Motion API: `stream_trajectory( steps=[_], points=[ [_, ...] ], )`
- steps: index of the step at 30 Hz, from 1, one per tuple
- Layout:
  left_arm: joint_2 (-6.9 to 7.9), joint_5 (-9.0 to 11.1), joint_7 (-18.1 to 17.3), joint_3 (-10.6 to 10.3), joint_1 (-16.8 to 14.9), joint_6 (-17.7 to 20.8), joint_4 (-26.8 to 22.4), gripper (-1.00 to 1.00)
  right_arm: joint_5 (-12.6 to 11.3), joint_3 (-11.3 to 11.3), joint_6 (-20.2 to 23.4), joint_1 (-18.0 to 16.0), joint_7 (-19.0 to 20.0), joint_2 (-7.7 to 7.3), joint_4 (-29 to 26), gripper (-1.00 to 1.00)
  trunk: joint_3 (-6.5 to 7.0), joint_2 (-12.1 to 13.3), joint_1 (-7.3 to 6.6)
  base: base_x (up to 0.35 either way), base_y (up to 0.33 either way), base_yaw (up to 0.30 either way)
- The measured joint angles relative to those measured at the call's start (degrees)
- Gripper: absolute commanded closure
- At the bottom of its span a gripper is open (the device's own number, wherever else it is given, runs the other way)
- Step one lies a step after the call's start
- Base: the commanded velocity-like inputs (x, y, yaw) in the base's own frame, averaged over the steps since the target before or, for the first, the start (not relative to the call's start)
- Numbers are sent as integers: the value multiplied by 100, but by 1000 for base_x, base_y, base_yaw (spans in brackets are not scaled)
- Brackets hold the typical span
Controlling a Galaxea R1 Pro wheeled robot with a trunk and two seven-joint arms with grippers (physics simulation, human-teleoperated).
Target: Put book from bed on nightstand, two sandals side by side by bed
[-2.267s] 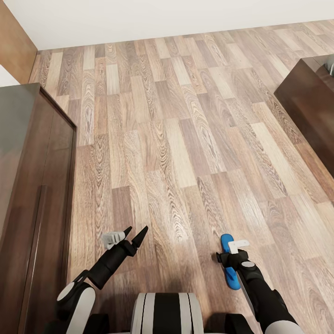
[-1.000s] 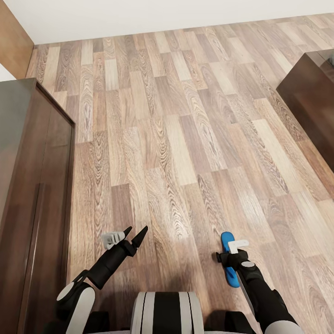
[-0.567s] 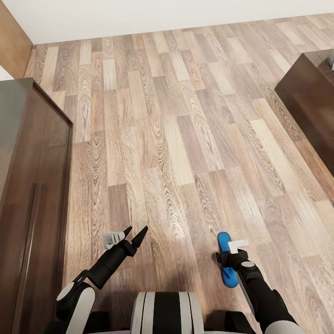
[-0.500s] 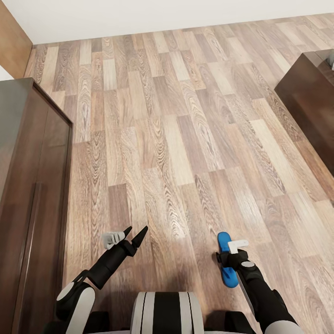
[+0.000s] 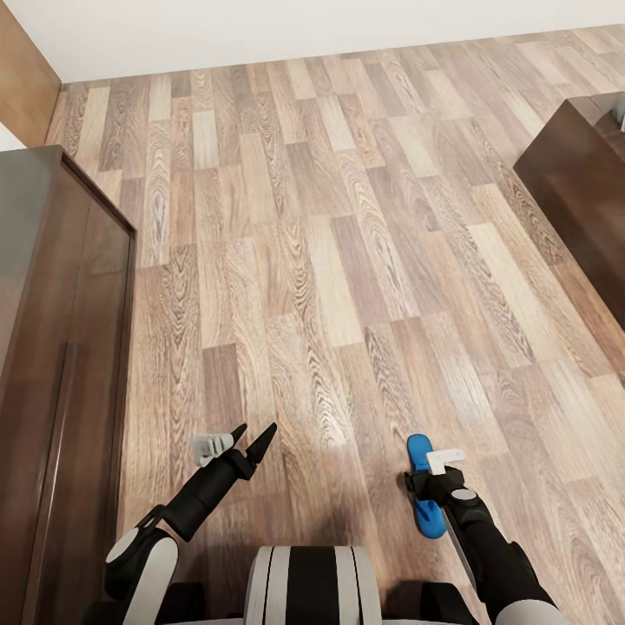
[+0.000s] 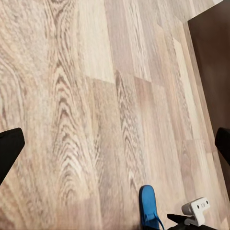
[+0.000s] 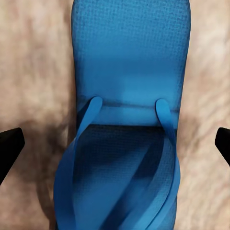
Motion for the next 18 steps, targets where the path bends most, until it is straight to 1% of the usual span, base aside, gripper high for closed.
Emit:
stream_trajectory(
  steps=[4,11,18],
  points=[
    [-4,-2,2,0,0,0,0,-100,0,0,0,0,0,0,0,-100,0,0,1,-46,0,0],
    [-4,1,1,0,0,4,0,-100,-3,0,-1,0,0,0,0,-100,0,0,2,-218,0,0],
    [0,0,-3,0,0,7,-7,-100,-1,0,1,0,0,7,0,-100,0,0,0,-43,0,0]
  ],
)
